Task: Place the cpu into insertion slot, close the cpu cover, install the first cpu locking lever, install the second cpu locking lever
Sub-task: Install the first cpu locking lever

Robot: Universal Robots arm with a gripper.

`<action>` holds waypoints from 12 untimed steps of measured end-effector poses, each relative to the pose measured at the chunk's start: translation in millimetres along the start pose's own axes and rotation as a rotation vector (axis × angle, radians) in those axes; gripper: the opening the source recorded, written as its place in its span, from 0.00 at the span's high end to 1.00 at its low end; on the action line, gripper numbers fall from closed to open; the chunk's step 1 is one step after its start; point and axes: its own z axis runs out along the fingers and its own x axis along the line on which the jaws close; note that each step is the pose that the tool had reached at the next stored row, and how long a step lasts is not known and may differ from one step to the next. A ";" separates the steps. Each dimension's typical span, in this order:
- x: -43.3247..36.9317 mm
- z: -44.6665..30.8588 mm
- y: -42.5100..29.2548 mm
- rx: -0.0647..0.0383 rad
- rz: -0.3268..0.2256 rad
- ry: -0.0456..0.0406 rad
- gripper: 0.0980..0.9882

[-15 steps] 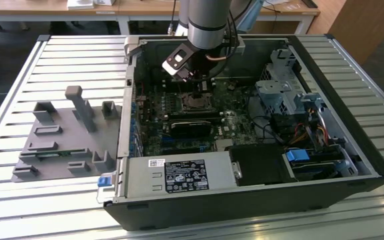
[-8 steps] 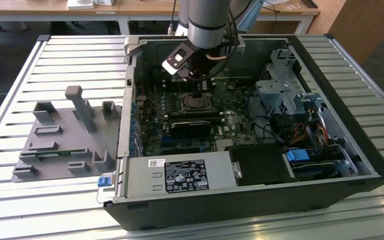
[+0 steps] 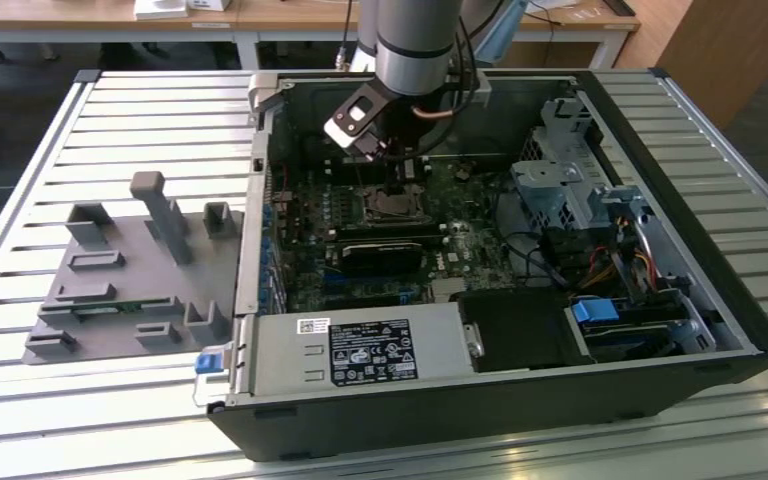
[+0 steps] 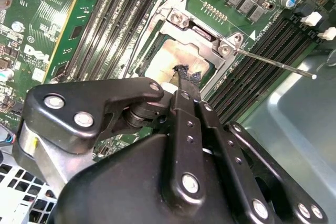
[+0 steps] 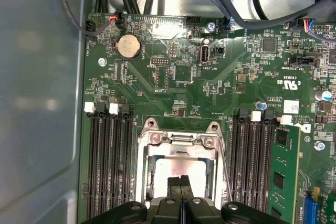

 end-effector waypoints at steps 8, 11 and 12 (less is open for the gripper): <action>0.2 -4.3 -0.1 0.000 0.000 0.0000 0.99; 0.4 -6.8 0.0 0.000 0.000 -0.0011 0.99; 0.4 -7.3 0.0 0.000 0.000 -0.0019 0.99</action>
